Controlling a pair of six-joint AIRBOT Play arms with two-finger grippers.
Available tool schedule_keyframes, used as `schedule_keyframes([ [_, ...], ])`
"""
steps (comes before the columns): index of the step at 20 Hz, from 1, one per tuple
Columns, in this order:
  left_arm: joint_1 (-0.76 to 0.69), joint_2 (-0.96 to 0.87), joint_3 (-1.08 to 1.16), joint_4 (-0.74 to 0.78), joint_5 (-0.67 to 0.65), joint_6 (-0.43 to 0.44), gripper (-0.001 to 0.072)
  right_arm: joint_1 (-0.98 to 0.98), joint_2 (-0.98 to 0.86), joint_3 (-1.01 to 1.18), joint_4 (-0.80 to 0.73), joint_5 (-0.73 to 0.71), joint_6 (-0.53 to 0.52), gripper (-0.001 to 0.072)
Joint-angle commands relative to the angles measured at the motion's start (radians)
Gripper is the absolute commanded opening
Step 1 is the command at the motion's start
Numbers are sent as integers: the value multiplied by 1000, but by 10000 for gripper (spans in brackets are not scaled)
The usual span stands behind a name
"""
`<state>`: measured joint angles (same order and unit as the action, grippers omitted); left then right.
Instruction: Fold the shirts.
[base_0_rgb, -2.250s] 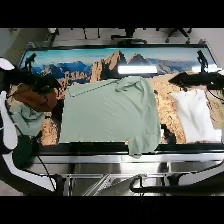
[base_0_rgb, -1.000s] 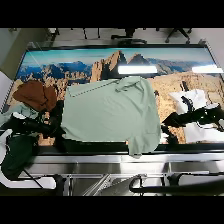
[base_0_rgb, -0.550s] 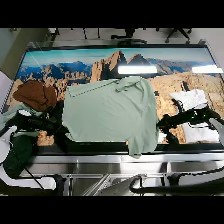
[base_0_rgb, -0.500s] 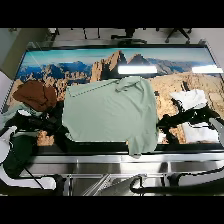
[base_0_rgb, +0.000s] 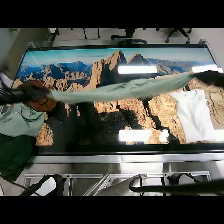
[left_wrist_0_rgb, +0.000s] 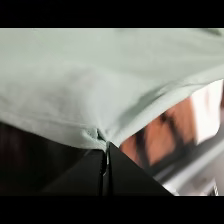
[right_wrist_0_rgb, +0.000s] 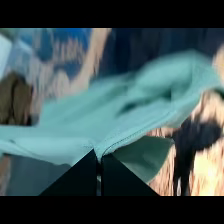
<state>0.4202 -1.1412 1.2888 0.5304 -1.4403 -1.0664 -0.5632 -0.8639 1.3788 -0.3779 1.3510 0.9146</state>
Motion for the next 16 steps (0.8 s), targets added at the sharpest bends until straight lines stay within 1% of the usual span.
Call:
schedule_keyframes([
  [1, 7, 182, 341, -161, 131, -37, 10, -105, 175, 243, 205, -125, 2, 15],
  [3, 55, 248, 523, -118, 215, -68, 11, -110, 236, 365, 203, -231, 2, 15],
  [4, 96, 272, 593, -88, 232, -85, 10, -110, 251, 426, 203, -259, 1, 15],
  [7, 274, 317, 742, 48, 210, -128, 10, -110, 241, 602, 139, -277, 14, 15],
  [8, 303, 316, 765, 87, 201, -154, 10, -110, 234, 618, 119, -277, 25, 15],
  [9, 307, 309, 766, 99, 203, -162, 11, -110, 225, 617, 119, -274, 25, 15],
  [11, 269, 270, 727, 98, 187, -149, 11, -110, 180, 615, 122, -238, 25, 15],
  [12, 226, 234, 694, 98, 154, -132, 11, -111, 143, 606, 142, -198, 25, 15],
  [14, 95, 139, 616, 106, 91, -60, 11, -109, 59, 550, 208, -109, 23, 15],
  [15, 13, 78, 572, 136, 90, -39, 11, -103, 14, 499, 223, -72, 13, 15],
  [16, -58, 20, 534, 191, 109, -37, 11, -82, -24, 441, 219, -58, 6, 15],
])
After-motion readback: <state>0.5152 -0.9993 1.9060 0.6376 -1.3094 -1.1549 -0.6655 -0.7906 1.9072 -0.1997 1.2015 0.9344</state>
